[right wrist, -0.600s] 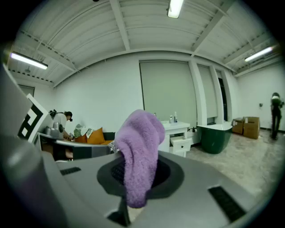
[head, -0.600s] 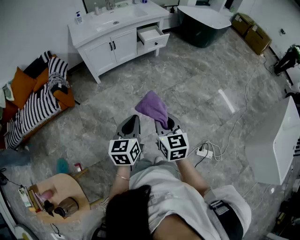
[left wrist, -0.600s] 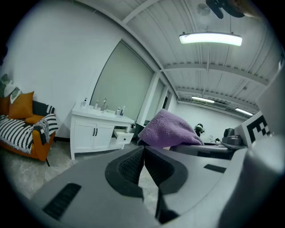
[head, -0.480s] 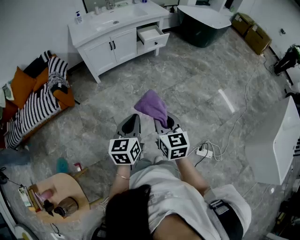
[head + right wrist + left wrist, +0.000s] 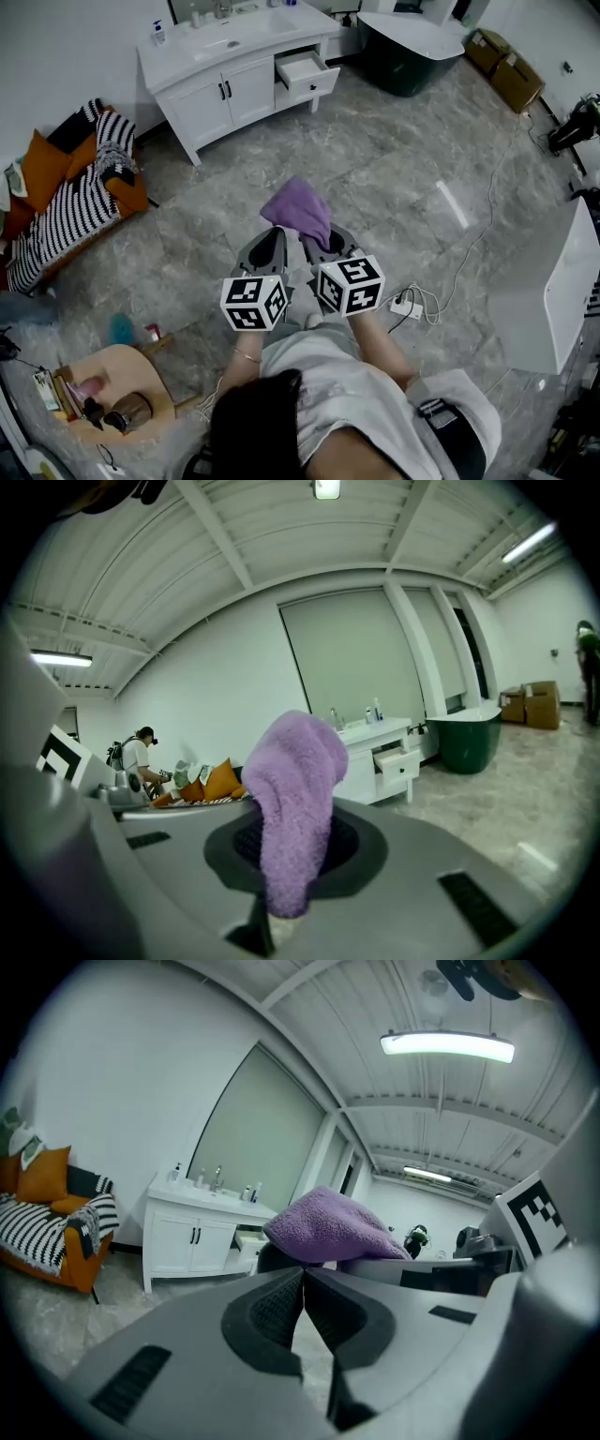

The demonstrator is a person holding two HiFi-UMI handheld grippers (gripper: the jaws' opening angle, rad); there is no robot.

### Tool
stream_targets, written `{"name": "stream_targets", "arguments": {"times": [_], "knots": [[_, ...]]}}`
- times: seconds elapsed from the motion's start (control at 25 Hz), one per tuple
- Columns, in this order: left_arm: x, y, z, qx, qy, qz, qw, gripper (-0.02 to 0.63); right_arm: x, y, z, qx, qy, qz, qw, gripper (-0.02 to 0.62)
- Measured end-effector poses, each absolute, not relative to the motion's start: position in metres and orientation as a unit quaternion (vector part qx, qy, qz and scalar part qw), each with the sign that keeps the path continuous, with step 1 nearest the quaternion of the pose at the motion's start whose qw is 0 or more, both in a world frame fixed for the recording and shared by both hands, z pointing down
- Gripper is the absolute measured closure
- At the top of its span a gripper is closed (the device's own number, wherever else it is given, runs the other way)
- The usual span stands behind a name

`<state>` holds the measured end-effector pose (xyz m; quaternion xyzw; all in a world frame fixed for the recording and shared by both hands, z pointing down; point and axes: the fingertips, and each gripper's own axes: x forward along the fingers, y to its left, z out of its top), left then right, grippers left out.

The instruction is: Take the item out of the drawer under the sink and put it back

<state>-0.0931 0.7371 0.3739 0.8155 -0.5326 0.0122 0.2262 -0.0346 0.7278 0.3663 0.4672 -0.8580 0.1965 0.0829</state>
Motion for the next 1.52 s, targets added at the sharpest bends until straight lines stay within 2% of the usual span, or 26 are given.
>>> {"name": "stream_targets", "arguments": {"times": [0.32,0.92,1.52], "knots": [[-0.098,0.722,0.381,0.807,-0.535,0.021,0.25,0.6,-0.037,0.716,0.376,0.486,-0.842,0.212,0.098,0.546],[-0.138,0.679,0.379,0.82,-0.508,0.025,0.263,0.601,-0.083,0.681,0.375,0.522,-0.823,0.199,0.103,0.546],[-0.126,0.635,0.39,0.82,-0.507,0.041,0.262,0.601,-0.073,0.64,0.384,0.527,-0.819,0.202,0.104,0.546]]}}
